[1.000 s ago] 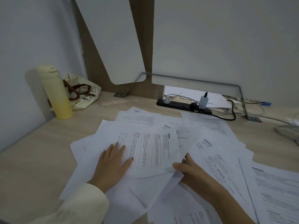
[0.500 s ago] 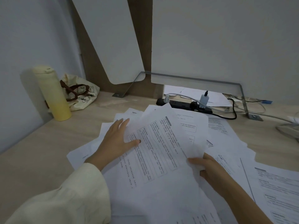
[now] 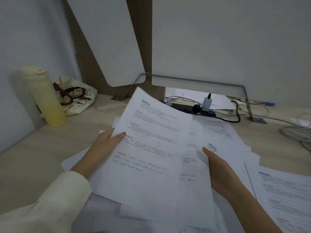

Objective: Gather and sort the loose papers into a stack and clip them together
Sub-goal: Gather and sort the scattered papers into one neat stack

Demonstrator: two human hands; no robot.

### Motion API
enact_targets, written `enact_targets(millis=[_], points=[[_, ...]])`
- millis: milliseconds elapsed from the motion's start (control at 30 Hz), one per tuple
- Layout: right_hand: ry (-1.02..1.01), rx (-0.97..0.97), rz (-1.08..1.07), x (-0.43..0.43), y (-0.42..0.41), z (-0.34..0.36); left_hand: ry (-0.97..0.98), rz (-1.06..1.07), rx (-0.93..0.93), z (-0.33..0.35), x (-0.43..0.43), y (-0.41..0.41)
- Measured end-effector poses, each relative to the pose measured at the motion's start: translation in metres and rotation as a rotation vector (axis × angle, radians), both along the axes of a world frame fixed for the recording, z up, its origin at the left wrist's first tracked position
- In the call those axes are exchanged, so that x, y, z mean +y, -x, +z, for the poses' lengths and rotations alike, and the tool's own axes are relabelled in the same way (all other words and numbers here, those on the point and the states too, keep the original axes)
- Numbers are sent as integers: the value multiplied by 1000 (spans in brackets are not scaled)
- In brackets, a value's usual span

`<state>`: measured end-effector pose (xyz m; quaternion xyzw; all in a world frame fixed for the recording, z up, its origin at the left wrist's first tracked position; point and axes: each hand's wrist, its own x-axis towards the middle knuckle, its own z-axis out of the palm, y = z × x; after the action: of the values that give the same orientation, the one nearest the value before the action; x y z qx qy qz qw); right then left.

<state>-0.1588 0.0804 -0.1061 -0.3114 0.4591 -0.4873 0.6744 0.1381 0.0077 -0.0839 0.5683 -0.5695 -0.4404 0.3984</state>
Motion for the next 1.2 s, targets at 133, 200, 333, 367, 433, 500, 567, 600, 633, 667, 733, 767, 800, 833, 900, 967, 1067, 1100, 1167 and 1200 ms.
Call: enact_targets(millis=[133,200,333,367,433,500,567,600,633,667,733,767,800,833,900,967,1067,1100,1167,1200], points=[[30,60,79,-1,-20,0,-118,-4,97,-11,13,-1],[58,126,84,0,-31,-2,-150,-29,84,-19,19,6],[101,306,41,0,-47,-14,-150,-75,43,-31,30,26],[112,335,14,1,-49,-13,-138,-84,38,-31,34,30],[126,323,-21,2,-49,-7,-106,-50,54,-30,41,34],[133,277,-29,3,-46,2,-102,32,120,-27,44,32],[146,202,-10,6,-42,14,-181,61,276,-24,45,27],[153,171,-1,6,-39,17,-227,34,364,-23,46,24],[159,153,7,7,-39,20,-268,-12,432,-22,47,22],[161,138,17,6,-38,20,-282,-60,474,-19,49,20],[125,126,50,3,-39,20,-225,-59,462,-19,50,13],[94,156,57,2,-39,18,-174,-25,415,-21,49,7],[73,215,38,0,-37,14,-131,17,355,-21,49,-2],[55,315,-12,-2,-35,11,-101,55,313,-21,49,-12],[-4,520,-149,-4,-27,6,-75,123,225,-23,50,-34],[-79,594,-190,-4,-21,3,-51,158,127,-25,55,-52],[-163,547,-201,-4,-20,3,-15,202,24,-35,68,-66],[-188,468,-195,-4,-22,4,-33,202,24,-39,72,-67],[-248,406,-157,-5,-28,5,-84,218,28,-48,78,-67],[-268,448,-140,-7,-30,4,-94,233,30,-52,78,-67]])
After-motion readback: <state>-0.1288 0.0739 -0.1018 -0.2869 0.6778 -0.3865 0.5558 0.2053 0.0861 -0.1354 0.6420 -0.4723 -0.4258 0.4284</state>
